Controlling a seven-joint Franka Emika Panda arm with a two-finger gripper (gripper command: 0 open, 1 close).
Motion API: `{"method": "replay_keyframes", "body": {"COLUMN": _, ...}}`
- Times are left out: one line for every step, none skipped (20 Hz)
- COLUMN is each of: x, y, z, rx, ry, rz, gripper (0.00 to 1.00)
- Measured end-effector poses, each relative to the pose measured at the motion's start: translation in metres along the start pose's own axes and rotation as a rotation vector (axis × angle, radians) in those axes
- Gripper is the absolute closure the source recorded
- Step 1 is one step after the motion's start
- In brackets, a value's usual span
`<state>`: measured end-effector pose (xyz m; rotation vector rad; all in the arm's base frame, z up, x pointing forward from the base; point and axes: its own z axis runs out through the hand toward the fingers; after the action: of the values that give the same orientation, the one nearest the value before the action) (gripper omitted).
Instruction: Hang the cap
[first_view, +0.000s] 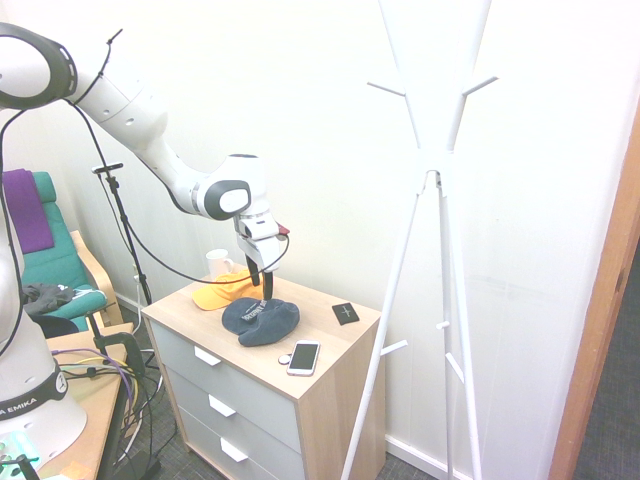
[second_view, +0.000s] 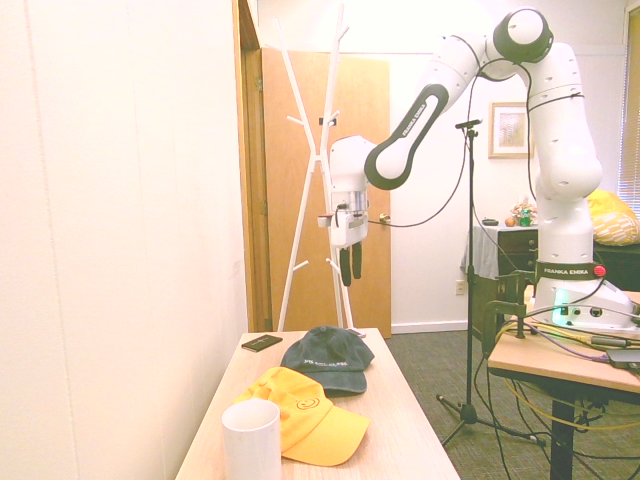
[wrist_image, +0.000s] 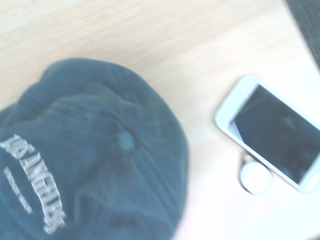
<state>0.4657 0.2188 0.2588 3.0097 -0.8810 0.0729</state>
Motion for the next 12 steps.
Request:
{"method": "replay_keyframes", "body": {"x": -0.001, "y": -0.007, "z": 0.008, "rx": 0.014, "ry": -0.001, "rz": -0.008, "gripper": 0.0}}
{"method": "replay_keyframes", "body": {"x": -0.002, "y": -0.014, "z": 0.015, "rx": 0.023, "ry": -0.003, "rz": -0.016, "gripper": 0.0}}
{"method": "replay_keyframes", "body": {"x": -0.004, "y": -0.021, "z": 0.022, "rx": 0.029, "ry": -0.004, "rz": -0.026, "gripper": 0.0}}
{"method": "replay_keyframes", "body": {"x": -0.007, "y": -0.027, "z": 0.027, "rx": 0.033, "ry": -0.007, "rz": -0.036, "gripper": 0.0}}
{"method": "replay_keyframes", "body": {"x": -0.01, "y": -0.032, "z": 0.033, "rx": 0.031, "ry": -0.01, "rz": -0.045, "gripper": 0.0}}
{"method": "replay_keyframes", "body": {"x": -0.014, "y": -0.036, "z": 0.038, "rx": 0.029, "ry": -0.013, "rz": -0.053, "gripper": 0.0}}
{"method": "replay_keyframes", "body": {"x": -0.016, "y": -0.039, "z": 0.043, "rx": 0.026, "ry": -0.017, "rz": -0.059, "gripper": 0.0}}
{"method": "replay_keyframes", "body": {"x": -0.017, "y": -0.041, "z": 0.048, "rx": 0.024, "ry": -0.019, "rz": -0.063, "gripper": 0.0}}
{"method": "replay_keyframes", "body": {"x": -0.018, "y": -0.042, "z": 0.054, "rx": 0.02, "ry": -0.021, "rz": -0.065, "gripper": 0.0}}
{"method": "replay_keyframes", "body": {"x": -0.018, "y": -0.042, "z": 0.062, "rx": 0.017, "ry": -0.021, "rz": -0.069, "gripper": 0.0}}
{"method": "replay_keyframes", "body": {"x": -0.019, "y": -0.042, "z": 0.069, "rx": 0.015, "ry": -0.022, "rz": -0.072, "gripper": 0.0}}
{"method": "replay_keyframes", "body": {"x": -0.02, "y": -0.041, "z": 0.077, "rx": 0.012, "ry": -0.024, "rz": -0.077, "gripper": 0.0}}
